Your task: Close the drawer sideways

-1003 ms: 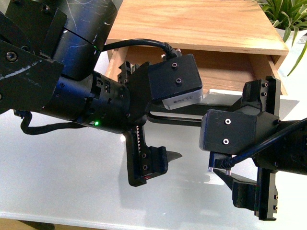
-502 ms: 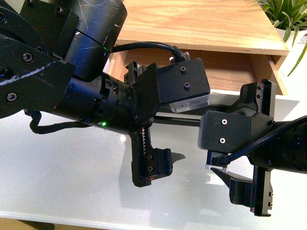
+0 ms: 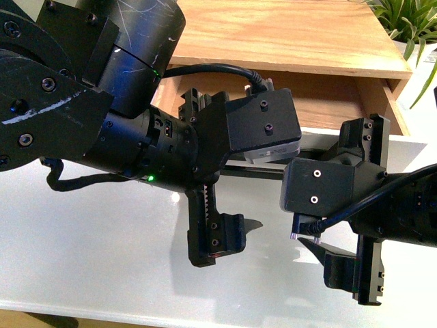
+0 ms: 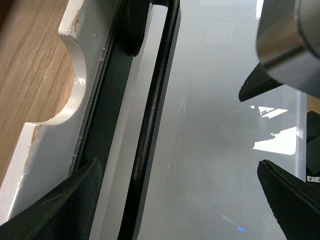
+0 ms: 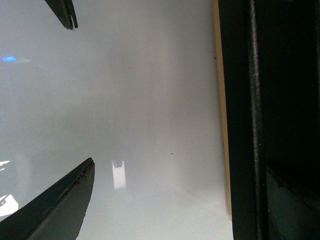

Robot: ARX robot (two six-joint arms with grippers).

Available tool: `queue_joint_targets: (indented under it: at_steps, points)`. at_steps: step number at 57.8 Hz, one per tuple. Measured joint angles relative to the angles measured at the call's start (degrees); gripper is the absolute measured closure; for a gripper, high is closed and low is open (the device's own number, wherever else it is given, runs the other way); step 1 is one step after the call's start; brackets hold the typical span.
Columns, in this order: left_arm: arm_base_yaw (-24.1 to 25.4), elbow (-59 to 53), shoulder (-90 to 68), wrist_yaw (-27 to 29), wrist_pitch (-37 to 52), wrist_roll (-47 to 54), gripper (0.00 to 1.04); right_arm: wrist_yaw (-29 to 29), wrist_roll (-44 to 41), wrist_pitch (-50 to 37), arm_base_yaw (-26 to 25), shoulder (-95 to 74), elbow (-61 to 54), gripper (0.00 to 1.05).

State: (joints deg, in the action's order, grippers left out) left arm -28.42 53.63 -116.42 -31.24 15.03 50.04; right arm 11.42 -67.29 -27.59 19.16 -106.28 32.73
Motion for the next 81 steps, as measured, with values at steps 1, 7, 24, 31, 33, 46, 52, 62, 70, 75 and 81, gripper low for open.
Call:
queue_joint_targets:
  at_steps: [1, 7, 24, 31, 33, 46, 52, 62, 70, 75, 81]
  points:
    - [0.0, 0.0, 0.0, 0.1, 0.1, 0.0, 0.09, 0.0, 0.0, -0.2, -0.1, -0.1, 0.0, 0.09]
    - [0.0, 0.0, -0.1, 0.3, 0.4, -0.3, 0.09, 0.0, 0.3, -1.3, -0.5, -0.5, 0.0, 0.09]
    - [0.1, 0.9, -0.4, 0.5, 0.7, -1.9, 0.09, 0.5, 0.6, -2.3, -1.7, -1.6, 0.6, 0.09]
    - [0.1, 1.6, -0.7, 0.5, 0.2, -2.1, 0.09, 0.9, 0.8, -1.5, -2.0, -1.7, 1.2, 0.09]
    - [0.2, 1.8, -0.8, 0.5, 0.1, -2.1, 0.09, 1.0, 0.8, -1.4, -2.1, -1.7, 1.3, 0.09]
    - [0.6, 5.2, -2.6, 1.3, 0.0, -1.8, 0.09, -0.5, 1.6, -1.3, -3.6, -1.8, 4.7, 0.09]
    - [1.1, 5.8, -3.0, 1.5, 0.0, -1.9, 0.09, -1.2, 1.8, -1.6, -4.5, -1.8, 6.0, 0.09]
    - [1.1, 7.8, -4.2, 1.8, -0.3, -1.9, 0.09, -1.8, 1.9, -1.7, -5.2, -2.8, 7.3, 0.09]
    - [1.2, 10.0, -6.0, 3.1, -0.3, -2.2, 0.09, -1.8, 1.9, -2.1, -5.3, -4.2, 8.4, 0.09]
    - [1.4, 11.3, -7.2, 3.8, -0.4, -2.6, 0.09, -1.8, 1.9, -2.4, -5.4, -4.9, 9.0, 0.09]
    - [1.4, 13.1, -8.4, 4.4, -0.6, -3.2, 0.09, -2.0, 1.9, -2.9, -5.5, -5.6, 9.7, 0.09]
